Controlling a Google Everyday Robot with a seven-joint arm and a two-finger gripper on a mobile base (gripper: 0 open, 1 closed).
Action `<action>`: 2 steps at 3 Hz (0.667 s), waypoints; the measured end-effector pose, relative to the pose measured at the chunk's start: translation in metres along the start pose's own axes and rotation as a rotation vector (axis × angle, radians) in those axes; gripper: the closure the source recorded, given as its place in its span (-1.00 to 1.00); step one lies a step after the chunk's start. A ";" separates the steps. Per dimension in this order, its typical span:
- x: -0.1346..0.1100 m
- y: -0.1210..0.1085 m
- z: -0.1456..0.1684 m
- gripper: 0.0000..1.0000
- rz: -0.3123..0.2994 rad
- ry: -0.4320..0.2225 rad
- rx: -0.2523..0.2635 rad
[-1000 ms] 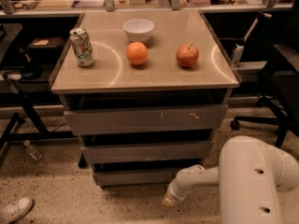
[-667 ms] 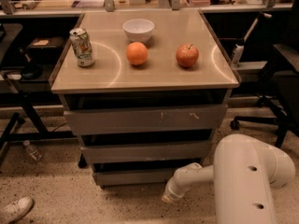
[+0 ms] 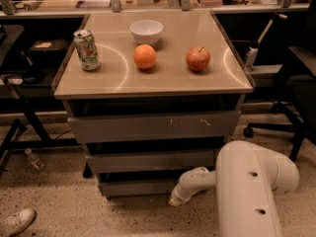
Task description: Close bottom drawer
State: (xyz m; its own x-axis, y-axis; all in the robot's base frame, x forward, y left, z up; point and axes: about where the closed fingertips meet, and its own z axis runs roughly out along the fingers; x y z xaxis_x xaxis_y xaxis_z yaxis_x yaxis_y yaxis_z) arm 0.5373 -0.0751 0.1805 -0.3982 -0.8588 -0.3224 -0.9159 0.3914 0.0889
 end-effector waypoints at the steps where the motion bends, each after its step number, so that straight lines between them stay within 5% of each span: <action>1: -0.012 -0.019 -0.001 1.00 -0.017 0.000 0.038; 2: -0.023 -0.032 -0.001 1.00 -0.034 -0.002 0.061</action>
Offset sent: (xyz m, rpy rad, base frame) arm 0.0636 0.0117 0.0116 -0.0362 -0.1054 0.0198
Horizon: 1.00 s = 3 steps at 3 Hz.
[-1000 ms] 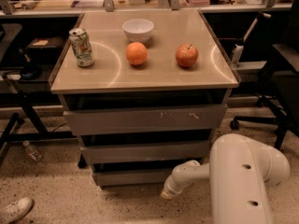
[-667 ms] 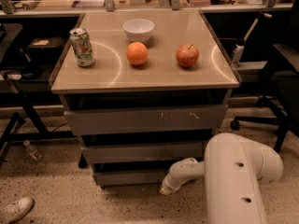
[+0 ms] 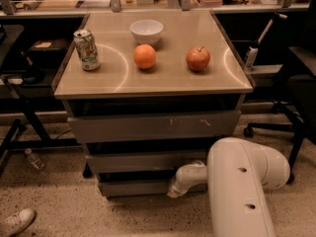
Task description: Close bottom drawer
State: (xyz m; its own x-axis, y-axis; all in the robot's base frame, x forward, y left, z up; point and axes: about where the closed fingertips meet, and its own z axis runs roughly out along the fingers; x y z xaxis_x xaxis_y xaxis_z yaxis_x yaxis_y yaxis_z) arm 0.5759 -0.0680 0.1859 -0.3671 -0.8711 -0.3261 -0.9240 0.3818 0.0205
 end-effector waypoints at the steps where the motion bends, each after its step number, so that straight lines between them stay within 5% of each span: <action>1: 0.000 0.000 0.000 0.60 0.000 0.000 0.000; 3: 0.000 0.000 0.000 -0.30 0.000 0.000 0.000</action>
Offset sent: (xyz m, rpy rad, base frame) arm 0.0003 0.0002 0.0000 0.0000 -0.0003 0.0002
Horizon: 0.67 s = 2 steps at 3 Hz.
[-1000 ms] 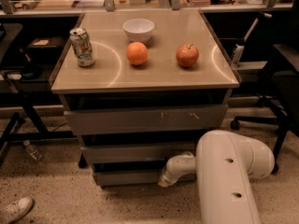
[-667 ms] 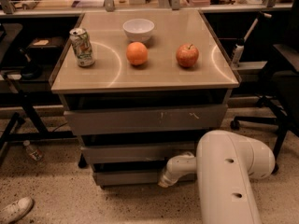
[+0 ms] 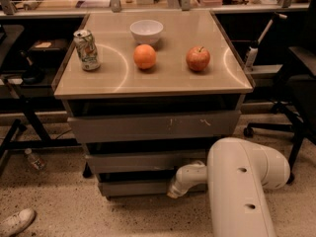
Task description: Close bottom drawer
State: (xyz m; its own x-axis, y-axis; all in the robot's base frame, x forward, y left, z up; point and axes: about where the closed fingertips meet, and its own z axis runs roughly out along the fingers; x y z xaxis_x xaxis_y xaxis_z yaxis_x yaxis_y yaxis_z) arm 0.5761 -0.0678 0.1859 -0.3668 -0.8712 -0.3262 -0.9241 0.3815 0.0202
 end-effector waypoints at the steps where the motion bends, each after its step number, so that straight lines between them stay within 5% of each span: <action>1: 0.000 0.000 0.000 -0.79 0.000 0.000 0.000; 2: 0.000 0.000 0.000 -1.00 0.000 0.000 0.000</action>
Offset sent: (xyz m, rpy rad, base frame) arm 0.0000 0.0000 0.0000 0.0000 0.0000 0.0000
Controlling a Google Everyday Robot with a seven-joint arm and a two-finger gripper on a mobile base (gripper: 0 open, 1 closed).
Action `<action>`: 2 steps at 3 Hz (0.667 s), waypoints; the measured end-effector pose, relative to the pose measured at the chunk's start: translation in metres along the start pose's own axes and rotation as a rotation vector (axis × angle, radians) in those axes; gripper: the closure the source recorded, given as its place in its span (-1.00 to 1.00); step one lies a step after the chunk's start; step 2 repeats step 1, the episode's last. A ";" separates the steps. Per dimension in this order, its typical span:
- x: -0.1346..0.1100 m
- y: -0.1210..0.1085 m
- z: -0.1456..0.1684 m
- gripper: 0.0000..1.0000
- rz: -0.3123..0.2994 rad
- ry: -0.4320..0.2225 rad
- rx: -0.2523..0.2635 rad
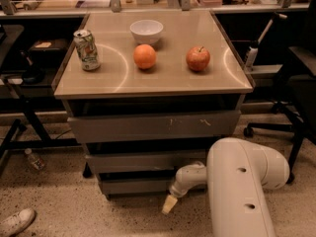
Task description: Close bottom drawer
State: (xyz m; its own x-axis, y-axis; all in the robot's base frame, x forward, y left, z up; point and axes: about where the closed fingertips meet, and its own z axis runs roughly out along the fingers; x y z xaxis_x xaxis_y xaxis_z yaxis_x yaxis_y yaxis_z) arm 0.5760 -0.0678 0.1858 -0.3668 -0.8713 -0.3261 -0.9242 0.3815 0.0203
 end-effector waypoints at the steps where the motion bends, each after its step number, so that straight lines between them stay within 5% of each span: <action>1: 0.000 0.000 0.000 -1.00 0.000 0.000 0.000; 2: 0.000 0.000 0.000 -1.00 0.000 0.000 0.000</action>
Offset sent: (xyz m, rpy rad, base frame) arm 0.0000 0.0000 0.0000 0.0000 0.0000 0.0000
